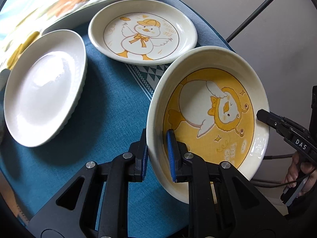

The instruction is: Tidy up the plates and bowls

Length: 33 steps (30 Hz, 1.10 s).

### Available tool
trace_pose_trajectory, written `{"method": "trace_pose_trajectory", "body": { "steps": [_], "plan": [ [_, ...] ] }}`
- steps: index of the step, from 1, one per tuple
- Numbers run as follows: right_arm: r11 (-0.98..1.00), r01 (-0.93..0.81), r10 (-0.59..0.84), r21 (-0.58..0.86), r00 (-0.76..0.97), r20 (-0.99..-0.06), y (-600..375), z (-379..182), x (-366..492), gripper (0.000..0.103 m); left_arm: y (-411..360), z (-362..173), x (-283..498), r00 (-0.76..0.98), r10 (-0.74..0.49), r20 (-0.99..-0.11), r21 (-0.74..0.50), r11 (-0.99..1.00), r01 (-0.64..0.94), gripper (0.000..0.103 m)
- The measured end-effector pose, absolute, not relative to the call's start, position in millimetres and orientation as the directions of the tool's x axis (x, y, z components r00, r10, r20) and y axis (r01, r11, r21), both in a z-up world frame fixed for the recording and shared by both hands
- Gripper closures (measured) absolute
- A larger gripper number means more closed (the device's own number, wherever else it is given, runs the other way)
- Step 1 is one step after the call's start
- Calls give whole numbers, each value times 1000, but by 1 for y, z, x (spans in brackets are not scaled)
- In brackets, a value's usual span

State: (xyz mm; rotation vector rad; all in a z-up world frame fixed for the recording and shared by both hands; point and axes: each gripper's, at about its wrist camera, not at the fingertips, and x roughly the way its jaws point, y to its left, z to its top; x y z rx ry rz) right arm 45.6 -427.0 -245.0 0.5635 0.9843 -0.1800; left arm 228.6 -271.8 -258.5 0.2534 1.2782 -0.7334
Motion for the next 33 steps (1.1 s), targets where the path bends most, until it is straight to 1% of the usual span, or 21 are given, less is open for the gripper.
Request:
{"method": "trace_pose_trajectory", "body": {
  "steps": [5, 10, 15, 20, 27, 33],
  "plan": [
    [870, 327, 136, 368, 558, -819, -415, -235, 62, 91, -250, -243, 227, 144, -347, -927, -203, 785, 585, 88],
    [900, 237, 184, 366, 554, -812, -394, -223, 82, 91, -204, -228, 224, 197, -332, -922, -190, 835, 517, 88],
    [923, 109, 258, 369, 536, -804, -361, -210, 104, 91, -147, -207, 211, 258, -299, -919, -175, 894, 412, 88],
    [930, -33, 334, 365, 488, -807, -317, -204, 126, 91, -84, -199, 193, 304, -254, -918, -168, 944, 283, 88],
    [909, -167, 417, 382, 404, -814, -242, -216, 147, 91, 4, -205, 174, 331, -190, -924, -154, 979, 132, 88],
    [897, -210, 440, 390, 323, -838, -185, -239, 157, 91, 62, -228, 169, 305, -163, -938, -153, 987, 54, 88]
  ]
}}
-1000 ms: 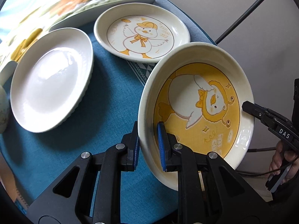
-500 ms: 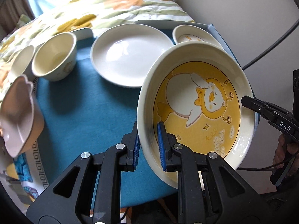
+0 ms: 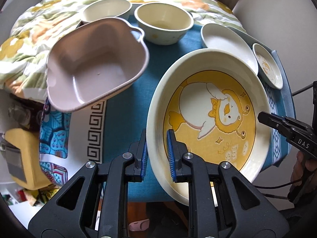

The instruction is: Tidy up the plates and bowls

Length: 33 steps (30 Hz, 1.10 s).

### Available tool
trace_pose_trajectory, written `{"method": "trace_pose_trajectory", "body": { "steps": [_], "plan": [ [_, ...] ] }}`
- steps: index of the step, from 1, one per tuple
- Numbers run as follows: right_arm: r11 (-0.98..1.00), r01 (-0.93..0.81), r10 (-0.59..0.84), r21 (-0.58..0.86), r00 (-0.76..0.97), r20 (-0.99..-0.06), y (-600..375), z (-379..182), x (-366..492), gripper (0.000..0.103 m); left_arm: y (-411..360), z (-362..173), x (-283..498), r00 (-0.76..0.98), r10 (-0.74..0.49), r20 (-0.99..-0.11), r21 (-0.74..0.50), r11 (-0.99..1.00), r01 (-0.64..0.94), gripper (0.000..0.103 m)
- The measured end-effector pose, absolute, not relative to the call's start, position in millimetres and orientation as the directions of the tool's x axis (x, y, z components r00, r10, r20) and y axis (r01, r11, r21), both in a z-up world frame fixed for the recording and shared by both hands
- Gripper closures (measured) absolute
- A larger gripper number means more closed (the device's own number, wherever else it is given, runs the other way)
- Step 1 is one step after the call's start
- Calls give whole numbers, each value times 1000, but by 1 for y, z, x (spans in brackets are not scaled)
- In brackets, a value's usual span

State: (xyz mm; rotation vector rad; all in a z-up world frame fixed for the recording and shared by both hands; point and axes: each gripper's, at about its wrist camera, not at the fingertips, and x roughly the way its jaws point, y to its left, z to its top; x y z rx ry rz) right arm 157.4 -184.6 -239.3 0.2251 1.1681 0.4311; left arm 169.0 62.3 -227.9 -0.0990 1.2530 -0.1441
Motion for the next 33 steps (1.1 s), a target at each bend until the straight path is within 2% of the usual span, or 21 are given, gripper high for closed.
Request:
{"method": "trace_pose_trajectory", "body": {
  "steps": [11, 29, 33],
  "plan": [
    [917, -196, 391, 349, 252, -885, -151, -271, 169, 91, 89, -267, 174, 252, -202, -946, -197, 979, 45, 88],
    [928, -196, 362, 318, 263, -894, -143, -275, 168, 91, 79, -270, 177, 260, -192, -946, -171, 980, 99, 88],
    [927, -178, 369, 331, 262, -892, -143, -276, 169, 91, 75, -271, 178, 255, -198, -946, -176, 978, 108, 79]
  ]
}}
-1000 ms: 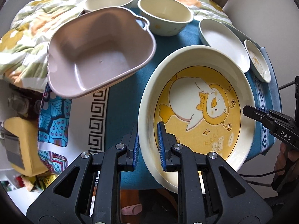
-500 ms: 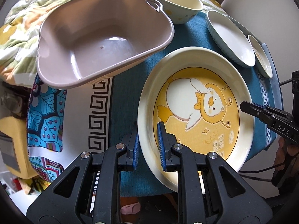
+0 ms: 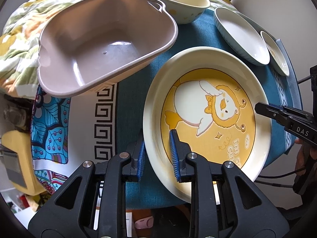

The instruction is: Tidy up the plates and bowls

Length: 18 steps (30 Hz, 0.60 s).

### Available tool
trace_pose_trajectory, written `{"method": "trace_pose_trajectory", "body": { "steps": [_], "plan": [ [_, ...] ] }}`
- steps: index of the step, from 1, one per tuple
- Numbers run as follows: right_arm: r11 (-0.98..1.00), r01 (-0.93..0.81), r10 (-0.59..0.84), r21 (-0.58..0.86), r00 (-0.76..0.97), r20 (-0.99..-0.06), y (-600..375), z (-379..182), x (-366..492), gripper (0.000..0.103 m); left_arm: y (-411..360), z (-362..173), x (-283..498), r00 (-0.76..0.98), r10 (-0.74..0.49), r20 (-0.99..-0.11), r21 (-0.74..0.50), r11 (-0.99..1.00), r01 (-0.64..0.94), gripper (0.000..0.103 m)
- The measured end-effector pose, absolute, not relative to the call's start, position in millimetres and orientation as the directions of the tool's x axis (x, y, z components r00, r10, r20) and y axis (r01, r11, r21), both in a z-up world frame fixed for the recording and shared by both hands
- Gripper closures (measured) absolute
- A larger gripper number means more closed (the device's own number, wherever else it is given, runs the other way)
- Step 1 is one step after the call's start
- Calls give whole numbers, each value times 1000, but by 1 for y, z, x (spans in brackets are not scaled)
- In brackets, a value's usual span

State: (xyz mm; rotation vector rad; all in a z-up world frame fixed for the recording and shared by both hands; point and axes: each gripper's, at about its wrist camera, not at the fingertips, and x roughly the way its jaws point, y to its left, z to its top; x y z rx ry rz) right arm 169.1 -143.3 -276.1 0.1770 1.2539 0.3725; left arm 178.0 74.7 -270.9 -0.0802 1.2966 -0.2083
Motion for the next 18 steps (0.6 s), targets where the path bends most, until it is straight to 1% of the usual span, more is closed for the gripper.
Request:
{"method": "trace_pose_trajectory", "body": {
  "steps": [2, 3, 4, 5, 7, 8, 9, 13, 18],
  "plan": [
    [927, -174, 368, 332, 262, -892, -144, -277, 169, 91, 72, -271, 178, 254, -195, -947, -171, 979, 113, 61],
    [928, -178, 365, 326, 264, -893, -143, -276, 169, 90, 70, -271, 177, 262, -181, -948, -156, 981, 114, 43],
    [929, -183, 362, 322, 263, -894, -143, -277, 168, 89, 69, -269, 176, 276, -167, -946, -140, 983, 115, 31],
    [930, -186, 359, 318, 260, -896, -142, -277, 167, 84, 68, -268, 175, 291, -159, -943, -130, 984, 118, 30],
    [933, -184, 348, 309, 251, -903, -141, -280, 166, 65, 67, -267, 173, 292, -159, -943, -127, 984, 127, 30],
    [933, -181, 348, 310, 244, -905, -141, -281, 165, 45, 66, -268, 173, 290, -154, -945, -122, 984, 127, 30],
    [932, -179, 351, 314, 239, -905, -141, -282, 163, 38, 66, -267, 172, 289, -149, -946, -117, 985, 127, 30],
    [934, -181, 347, 307, 263, -900, -145, -268, 156, 38, 66, -249, 163, 315, -125, -941, -88, 988, 129, 30],
    [938, -185, 342, 293, 365, -866, -160, -212, 147, 38, 53, -187, 156, 436, -123, -892, -58, 986, 159, 30]
  ]
}}
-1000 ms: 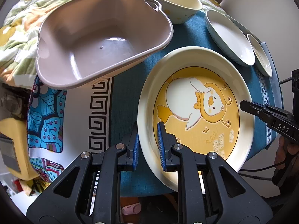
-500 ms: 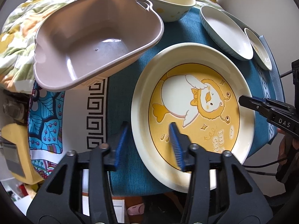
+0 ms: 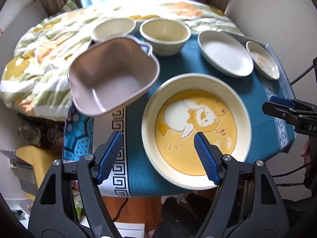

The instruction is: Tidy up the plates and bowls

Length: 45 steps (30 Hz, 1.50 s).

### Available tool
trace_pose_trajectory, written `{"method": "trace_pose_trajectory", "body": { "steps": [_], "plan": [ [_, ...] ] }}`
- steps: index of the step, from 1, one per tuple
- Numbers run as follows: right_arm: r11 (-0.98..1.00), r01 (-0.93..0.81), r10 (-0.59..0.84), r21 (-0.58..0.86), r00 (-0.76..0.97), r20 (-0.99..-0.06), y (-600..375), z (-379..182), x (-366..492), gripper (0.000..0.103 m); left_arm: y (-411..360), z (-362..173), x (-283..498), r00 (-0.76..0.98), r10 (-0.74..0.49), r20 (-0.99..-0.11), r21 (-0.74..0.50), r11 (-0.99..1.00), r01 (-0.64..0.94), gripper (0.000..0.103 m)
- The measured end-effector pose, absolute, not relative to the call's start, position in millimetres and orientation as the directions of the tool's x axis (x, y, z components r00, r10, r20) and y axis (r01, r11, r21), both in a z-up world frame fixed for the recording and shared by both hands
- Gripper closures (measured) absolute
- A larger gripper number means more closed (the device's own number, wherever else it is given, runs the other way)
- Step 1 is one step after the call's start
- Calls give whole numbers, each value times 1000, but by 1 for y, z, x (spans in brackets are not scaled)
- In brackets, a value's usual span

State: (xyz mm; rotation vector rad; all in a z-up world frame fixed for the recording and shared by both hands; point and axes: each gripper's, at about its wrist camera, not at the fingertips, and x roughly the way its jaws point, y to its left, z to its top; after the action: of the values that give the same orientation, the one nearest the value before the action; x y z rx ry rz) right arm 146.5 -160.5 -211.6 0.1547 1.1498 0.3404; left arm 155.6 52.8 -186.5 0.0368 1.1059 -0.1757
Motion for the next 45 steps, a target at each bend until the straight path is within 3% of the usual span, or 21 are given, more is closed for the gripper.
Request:
{"method": "trace_pose_trajectory", "body": {
  "steps": [1, 2, 3, 4, 8, 18, 30, 31, 35, 41, 43, 45],
  "plan": [
    [939, -182, 341, 291, 389, -856, -165, -198, 145, 38, 47, -171, 156, 472, -123, -873, -46, 984, 170, 26],
    [940, -180, 340, 290, 416, -843, -170, -185, 145, 30, 42, -156, 157, 510, -116, -853, -28, 984, 176, 22],
    [941, -181, 338, 286, 442, -831, -176, -173, 146, 7, 37, -142, 161, 548, -103, -830, -5, 984, 177, 5],
    [943, -180, 333, 281, 466, -819, -182, -162, 148, 0, 31, -131, 163, 585, -91, -806, 17, 984, 177, 0],
    [947, -181, 321, 265, 551, -771, -208, -130, 162, 0, 11, -105, 181, 640, -90, -763, 52, 979, 199, 0],
    [964, -257, 204, 72, 535, -820, -269, -123, 233, 0, -44, -110, 227, 613, 8, -790, 82, 992, 92, 0],
    [827, -523, 382, 204, 256, -888, -291, -198, 342, 0, -66, -202, 297, 452, -280, -847, -353, 932, -84, 2],
    [818, -539, 378, 202, 238, -895, -289, -207, 347, 1, -66, -212, 300, 437, -287, -852, -365, 926, -102, 5],
    [779, -580, 392, 238, 154, -907, -281, -239, 364, 29, -68, -245, 311, 375, -307, -875, -383, 912, -146, 26],
    [744, -616, 396, 259, 94, -913, -274, -262, 378, 48, -74, -270, 319, 337, -298, -893, -369, 913, -171, 45],
    [734, -628, 395, 259, 84, -915, -272, -266, 380, 53, -77, -276, 321, 323, -292, -900, -359, 917, -172, 57],
    [723, -638, 397, 265, 69, -915, -270, -270, 382, 64, -78, -280, 322, 309, -281, -909, -343, 924, -169, 59]
  ]
}}
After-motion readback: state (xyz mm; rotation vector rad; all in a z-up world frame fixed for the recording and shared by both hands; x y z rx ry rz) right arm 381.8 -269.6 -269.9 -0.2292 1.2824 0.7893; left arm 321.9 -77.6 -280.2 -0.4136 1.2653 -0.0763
